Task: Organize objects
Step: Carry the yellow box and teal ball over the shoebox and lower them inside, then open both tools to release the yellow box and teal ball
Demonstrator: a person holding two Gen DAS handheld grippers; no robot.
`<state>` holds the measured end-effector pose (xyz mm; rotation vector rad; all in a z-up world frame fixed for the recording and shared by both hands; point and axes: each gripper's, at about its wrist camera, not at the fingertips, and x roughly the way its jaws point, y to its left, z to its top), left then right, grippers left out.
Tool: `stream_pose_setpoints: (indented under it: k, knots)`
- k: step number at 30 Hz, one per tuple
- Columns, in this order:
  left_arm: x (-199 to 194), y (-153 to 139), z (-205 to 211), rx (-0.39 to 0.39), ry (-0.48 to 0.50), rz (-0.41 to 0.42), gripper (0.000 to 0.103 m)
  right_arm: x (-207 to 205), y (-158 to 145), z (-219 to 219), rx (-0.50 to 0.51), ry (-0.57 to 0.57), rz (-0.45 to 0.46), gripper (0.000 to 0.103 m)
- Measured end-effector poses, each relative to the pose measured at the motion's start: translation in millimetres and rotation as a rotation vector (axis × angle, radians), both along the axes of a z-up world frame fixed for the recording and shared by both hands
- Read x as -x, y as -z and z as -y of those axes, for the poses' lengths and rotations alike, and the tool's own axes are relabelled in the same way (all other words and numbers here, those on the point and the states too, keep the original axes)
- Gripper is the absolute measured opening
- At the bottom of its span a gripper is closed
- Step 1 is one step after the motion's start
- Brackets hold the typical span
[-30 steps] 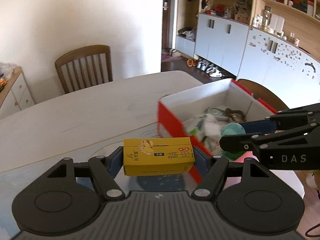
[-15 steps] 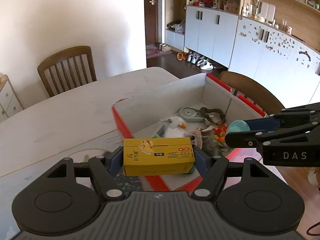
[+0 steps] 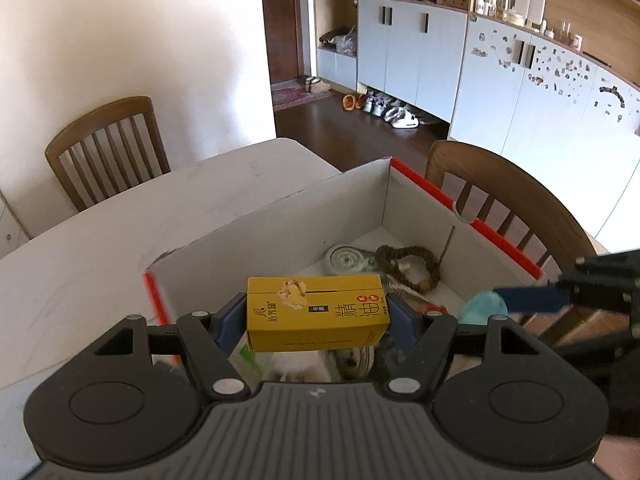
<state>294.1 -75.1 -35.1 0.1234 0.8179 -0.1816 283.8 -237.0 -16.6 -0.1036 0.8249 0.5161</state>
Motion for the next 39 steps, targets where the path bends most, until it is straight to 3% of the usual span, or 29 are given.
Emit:
stream_pose_setpoints:
  k: [13,24,39]
  knots:
    - [-66.3,38.7,34.0,-0.049,0.049,-0.060,0.072,-27.1,34.1,-9.9,0.082,-0.046,-0.069,0.037]
    - [-70.8,59.4,22.2,-0.033,0.026,-0.112,0.072,-38.0,45.7,-10.3,0.076,-0.064,-0.090,0.040]
    - [-35.9,23.5,11.4,0.010,-0.029,-0.008,0.072,-23.9,25.0,0.4,0.023,-0.035,-0.051,0.043]
